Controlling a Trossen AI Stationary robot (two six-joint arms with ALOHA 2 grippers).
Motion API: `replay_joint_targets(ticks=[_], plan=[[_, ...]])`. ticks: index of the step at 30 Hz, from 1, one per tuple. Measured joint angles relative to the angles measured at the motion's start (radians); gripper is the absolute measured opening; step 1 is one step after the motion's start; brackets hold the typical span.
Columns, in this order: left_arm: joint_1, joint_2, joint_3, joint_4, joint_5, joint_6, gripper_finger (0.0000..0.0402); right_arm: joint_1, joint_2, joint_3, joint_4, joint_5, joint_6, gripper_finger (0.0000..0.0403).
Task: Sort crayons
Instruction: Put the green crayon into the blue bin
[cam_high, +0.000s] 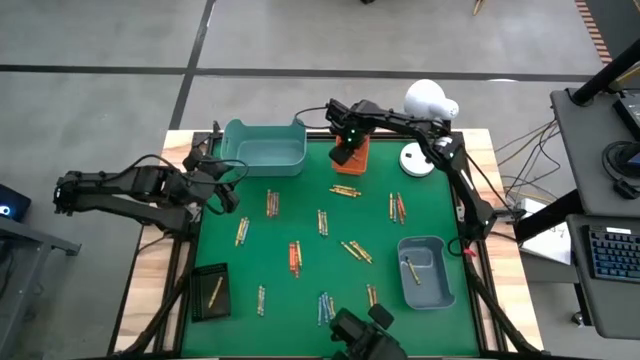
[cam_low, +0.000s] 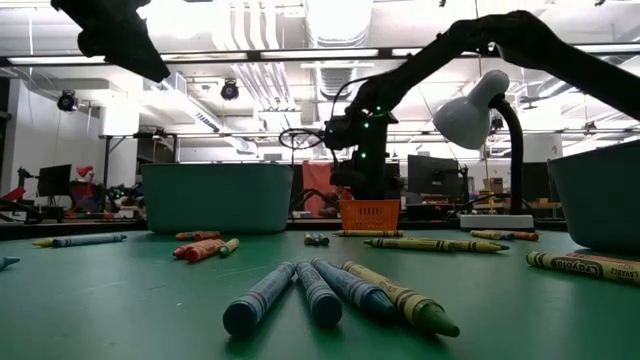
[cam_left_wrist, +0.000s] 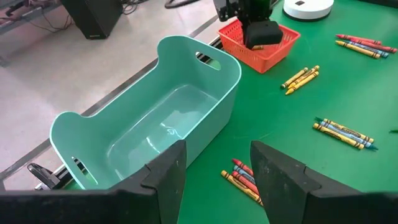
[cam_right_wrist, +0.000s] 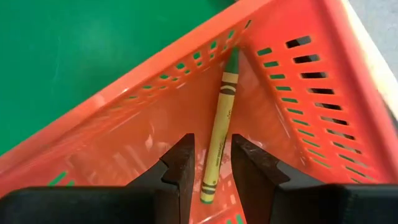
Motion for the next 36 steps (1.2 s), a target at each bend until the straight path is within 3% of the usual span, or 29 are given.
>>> replay_joint_targets(ticks=[13,31,36], plan=[[0.000,0.000,0.000,0.000,0.000,0.000,0.0162,0.000,0.017,-0.003,0.010,0.000,0.011,0.0091],[0.000,0.000,0.000,0.002,0.000,-0.001,0.0162,0.000,0.015,-0.032,0.042,0.001,0.029,0.0015],[0.000,0.000,0.000,0.003,-0.026,-0.012,0.0162,0.000,0.010,-0.033,0.041,0.002,0.040,0.0011]])
